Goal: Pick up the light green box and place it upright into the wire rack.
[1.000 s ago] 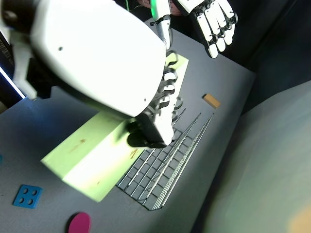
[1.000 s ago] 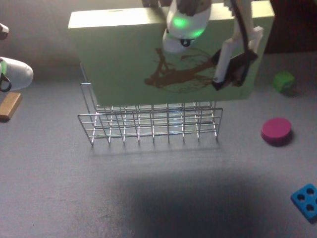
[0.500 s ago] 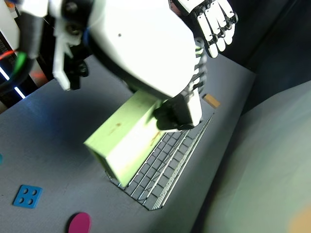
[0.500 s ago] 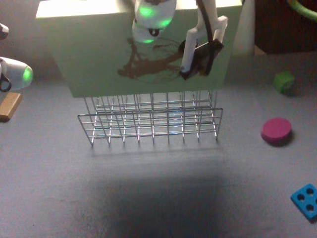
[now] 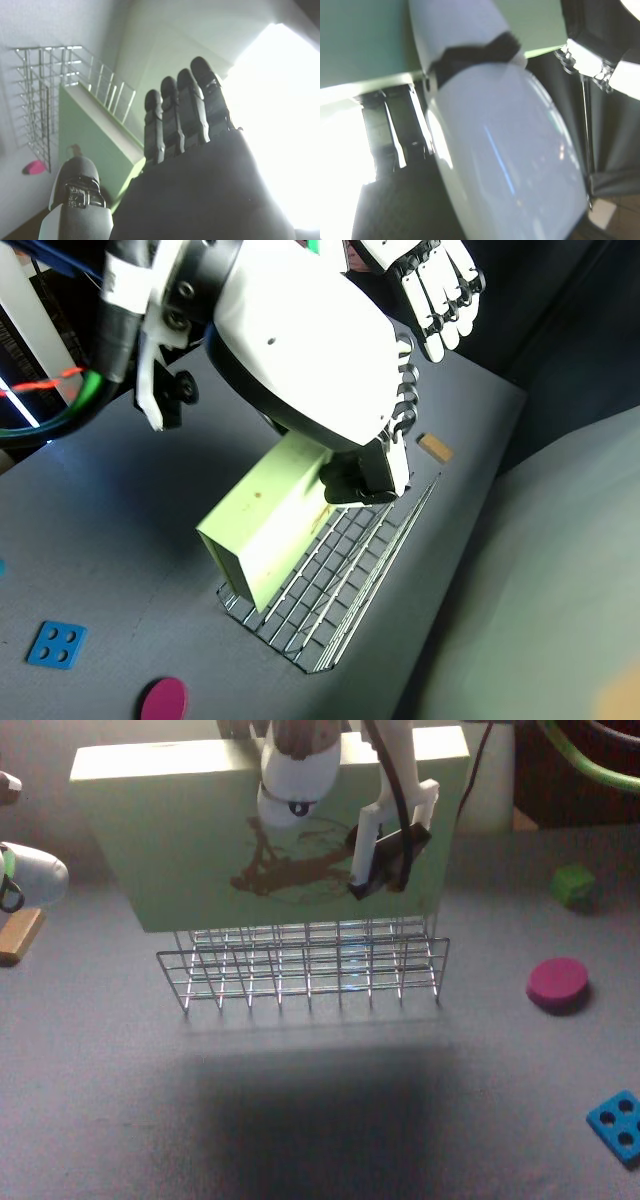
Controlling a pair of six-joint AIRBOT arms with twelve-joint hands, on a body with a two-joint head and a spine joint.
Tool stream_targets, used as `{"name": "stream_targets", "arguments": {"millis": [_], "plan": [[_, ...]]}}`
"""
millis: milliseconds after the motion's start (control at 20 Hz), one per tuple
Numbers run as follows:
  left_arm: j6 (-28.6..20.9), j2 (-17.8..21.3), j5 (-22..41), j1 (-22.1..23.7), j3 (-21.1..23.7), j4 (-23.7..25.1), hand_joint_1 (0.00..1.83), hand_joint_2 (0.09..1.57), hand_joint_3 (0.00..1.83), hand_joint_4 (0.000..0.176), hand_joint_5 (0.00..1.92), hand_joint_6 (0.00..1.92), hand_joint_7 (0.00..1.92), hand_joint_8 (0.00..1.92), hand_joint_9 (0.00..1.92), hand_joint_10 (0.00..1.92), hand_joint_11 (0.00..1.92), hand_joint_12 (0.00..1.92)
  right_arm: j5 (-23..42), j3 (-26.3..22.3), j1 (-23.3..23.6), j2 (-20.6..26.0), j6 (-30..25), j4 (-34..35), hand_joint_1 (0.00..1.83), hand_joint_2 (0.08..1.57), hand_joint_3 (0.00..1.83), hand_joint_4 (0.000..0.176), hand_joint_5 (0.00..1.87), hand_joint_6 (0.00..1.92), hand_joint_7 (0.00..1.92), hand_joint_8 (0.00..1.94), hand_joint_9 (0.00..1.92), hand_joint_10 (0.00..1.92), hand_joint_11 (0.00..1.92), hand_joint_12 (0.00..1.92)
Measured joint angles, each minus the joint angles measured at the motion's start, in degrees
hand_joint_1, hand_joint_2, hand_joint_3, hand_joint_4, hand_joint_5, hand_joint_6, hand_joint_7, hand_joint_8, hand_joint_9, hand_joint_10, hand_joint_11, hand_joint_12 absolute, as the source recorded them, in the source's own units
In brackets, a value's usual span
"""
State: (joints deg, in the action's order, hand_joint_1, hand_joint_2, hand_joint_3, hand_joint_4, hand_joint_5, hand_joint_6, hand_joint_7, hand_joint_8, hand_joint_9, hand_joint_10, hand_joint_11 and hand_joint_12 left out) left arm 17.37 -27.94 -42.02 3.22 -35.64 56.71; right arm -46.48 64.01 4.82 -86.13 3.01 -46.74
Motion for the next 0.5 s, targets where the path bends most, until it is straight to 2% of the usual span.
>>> {"name": "stream_targets", "arguments": {"millis": [500], "plan": [[0.2, 0.0, -0.4, 0.1, 0.0, -0.2, 0.01, 1.22, 0.0, 0.0, 0.24, 0.0, 0.24, 0.0, 0.17, 0.0, 0.0, 0.62, 1.5, 1.9, -3.7, -1.2, -1.7, -1.1, 1.36, 1.17, 0.0, 0.0, 0.77, 1.06, 0.89, 1.17, 0.88, 1.45, 0.64, 1.61]]}}
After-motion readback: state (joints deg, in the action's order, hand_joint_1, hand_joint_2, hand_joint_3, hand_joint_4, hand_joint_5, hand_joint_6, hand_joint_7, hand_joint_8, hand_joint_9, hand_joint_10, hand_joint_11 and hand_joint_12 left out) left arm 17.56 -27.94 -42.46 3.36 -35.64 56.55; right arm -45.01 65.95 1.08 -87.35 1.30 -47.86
